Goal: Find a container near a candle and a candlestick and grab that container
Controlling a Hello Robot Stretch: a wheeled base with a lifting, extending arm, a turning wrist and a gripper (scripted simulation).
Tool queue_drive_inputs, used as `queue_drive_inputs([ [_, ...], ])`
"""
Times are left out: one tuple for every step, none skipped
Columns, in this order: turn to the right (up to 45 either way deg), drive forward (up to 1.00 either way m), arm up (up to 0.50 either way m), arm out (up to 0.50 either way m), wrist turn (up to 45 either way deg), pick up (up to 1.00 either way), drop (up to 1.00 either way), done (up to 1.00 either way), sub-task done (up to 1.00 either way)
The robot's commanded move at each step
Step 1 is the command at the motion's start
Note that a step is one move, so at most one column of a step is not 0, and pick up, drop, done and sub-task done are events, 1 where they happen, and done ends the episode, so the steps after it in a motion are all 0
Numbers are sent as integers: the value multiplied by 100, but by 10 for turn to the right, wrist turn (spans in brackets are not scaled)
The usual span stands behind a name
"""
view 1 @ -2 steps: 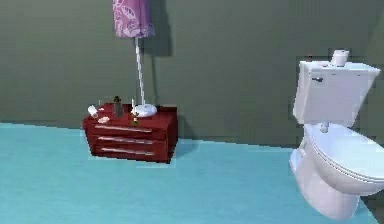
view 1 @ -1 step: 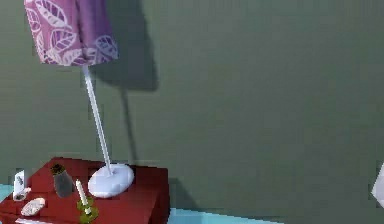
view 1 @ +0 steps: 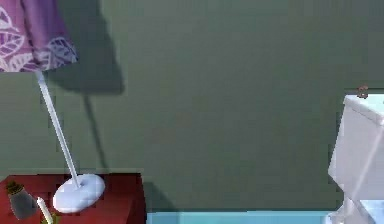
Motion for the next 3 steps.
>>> queue_drive_inputs([
  [0, 5, 0, 0, 0, 0, 0, 0, 0],
  [-450, 0, 0, 0, 0, 0, 0, 0, 0],
  [-270, 0, 0, 0, 0, 0, 0, 0, 0],
])
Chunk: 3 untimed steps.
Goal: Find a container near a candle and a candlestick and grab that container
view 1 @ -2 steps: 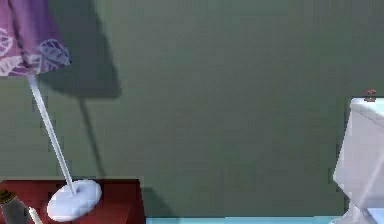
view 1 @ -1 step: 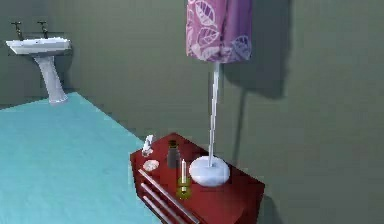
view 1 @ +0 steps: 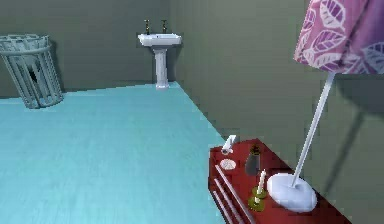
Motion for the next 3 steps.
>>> queue_drive_inputs([
  [0, 25, 0, 0, 0, 0, 0, 0, 0],
  [-450, 0, 0, 0, 0, 0, 0, 0, 0],
  [-150, 0, 0, 0, 0, 0, 0, 0, 0],
])
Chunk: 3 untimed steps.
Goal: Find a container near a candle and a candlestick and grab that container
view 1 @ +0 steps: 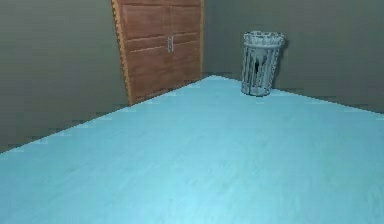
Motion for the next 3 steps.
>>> queue_drive_inputs([
  [450, 0, 0, 0, 0, 0, 0, 0, 0],
  [180, 0, 0, 0, 0, 0, 0, 0, 0],
  [0, 35, 0, 0, 0, 0, 0, 0, 0],
])
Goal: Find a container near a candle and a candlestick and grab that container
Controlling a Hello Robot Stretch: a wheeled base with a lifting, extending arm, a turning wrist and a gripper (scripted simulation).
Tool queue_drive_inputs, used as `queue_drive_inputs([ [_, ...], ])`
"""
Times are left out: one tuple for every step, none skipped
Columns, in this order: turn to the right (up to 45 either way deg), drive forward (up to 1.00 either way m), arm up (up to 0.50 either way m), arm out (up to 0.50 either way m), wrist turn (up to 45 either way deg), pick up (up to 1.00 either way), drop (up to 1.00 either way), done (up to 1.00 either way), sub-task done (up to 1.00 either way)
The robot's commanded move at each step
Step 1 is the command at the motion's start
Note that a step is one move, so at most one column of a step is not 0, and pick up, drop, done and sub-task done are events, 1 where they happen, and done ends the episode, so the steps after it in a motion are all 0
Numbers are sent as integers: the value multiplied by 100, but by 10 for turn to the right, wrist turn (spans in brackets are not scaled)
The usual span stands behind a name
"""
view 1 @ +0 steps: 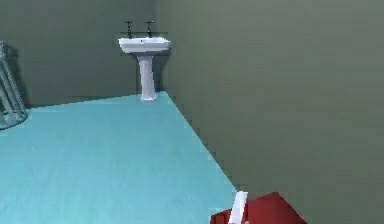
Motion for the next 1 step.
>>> queue_drive_inputs([
  [-450, 0, 0, 0, 0, 0, 0, 0, 0],
])
